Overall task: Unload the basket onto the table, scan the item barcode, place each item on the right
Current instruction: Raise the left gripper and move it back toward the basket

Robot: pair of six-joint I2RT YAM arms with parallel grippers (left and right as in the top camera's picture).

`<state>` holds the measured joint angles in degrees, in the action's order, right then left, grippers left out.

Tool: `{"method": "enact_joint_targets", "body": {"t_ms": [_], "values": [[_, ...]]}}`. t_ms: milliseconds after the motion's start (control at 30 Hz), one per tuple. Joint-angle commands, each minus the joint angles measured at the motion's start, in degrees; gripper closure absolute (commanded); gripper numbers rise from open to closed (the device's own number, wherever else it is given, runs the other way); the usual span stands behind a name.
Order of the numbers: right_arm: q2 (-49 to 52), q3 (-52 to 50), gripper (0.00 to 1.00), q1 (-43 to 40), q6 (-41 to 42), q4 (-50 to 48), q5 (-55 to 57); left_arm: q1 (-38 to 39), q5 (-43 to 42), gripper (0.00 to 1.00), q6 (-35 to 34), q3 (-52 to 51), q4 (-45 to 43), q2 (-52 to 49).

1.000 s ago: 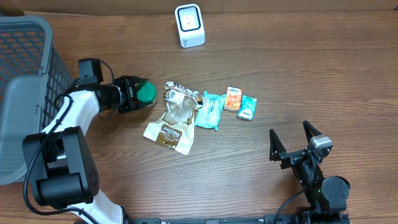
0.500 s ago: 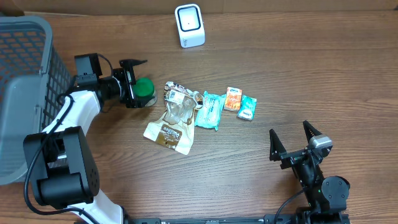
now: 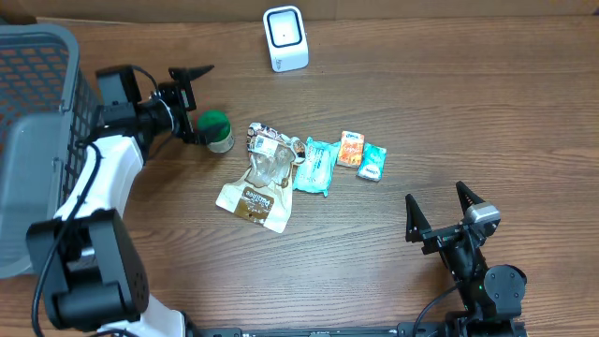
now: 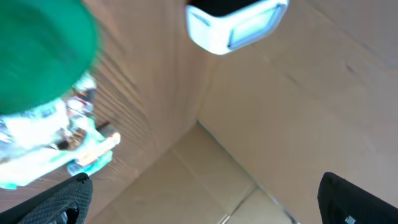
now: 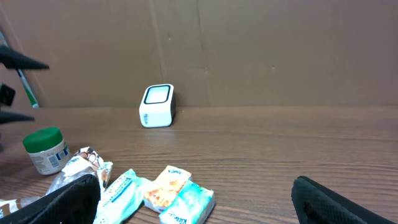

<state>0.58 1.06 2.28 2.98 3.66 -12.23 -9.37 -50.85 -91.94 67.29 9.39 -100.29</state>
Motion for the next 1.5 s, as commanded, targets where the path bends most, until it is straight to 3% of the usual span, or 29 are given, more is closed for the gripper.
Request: {"method": "enact_joint_targets", "body": {"t_ms": [0,167,300,433,600,733,900,1000,1100,1367,1467], "values": [[-0.42,-0.61,0.0,0.24,0.26,-0.33,-0.31,0.52,-2.6,0.0,0.9,1.46,0.07,4.02],[-0.42,-0.61,0.0,0.24,0.24,-0.33,-0.31,1.4,-0.17,0.0,2.84,1.81,0.0,10.32],[-0.42,-0.61,0.0,0.24,0.24,-0.33,-0.31,2.54,8.04,0.0,9.51,3.82,0.42,16.68],[-0.42,-0.61,0.0,0.24,0.24,-0.31,-0.31,3.67,14.8,0.0,22.49,7.91,0.87,22.45],[-0.42,-0.61,0.0,0.24,0.24,-0.33,-0.31,3.93,13.49,0.0,41.38,14.05,2.27,23.74],[-0.42,-0.61,0.0,0.24,0.24,-0.33,-0.31,3.82,16.17,0.0,58.69,19.93,12.59,23.71],[-0.42,-0.61,0.0,0.24,0.24,-0.31,-0.33,4.04,29.24,0.0,79.52,27.45,27.23,23.74],[-0.42,-0.61,0.0,0.24,0.26,-0.33,-0.31,4.04,37.59,0.0,88.04,31.06,33.24,23.76],[-0.42,-0.61,0.0,0.24,0.24,-0.31,-0.31,4.04,48.37,0.0,93.35,32.26,35.93,24.22],[-0.42,-0.61,0.0,0.24,0.24,-0.33,-0.31,4.0,82.01,0.0,93.96,32.2,40.35,23.63],[-0.42,-0.63,0.0,0.24,0.26,-0.33,-0.31,2.89,86.2,0.0,93.94,32.2,41.38,23.02]]}}
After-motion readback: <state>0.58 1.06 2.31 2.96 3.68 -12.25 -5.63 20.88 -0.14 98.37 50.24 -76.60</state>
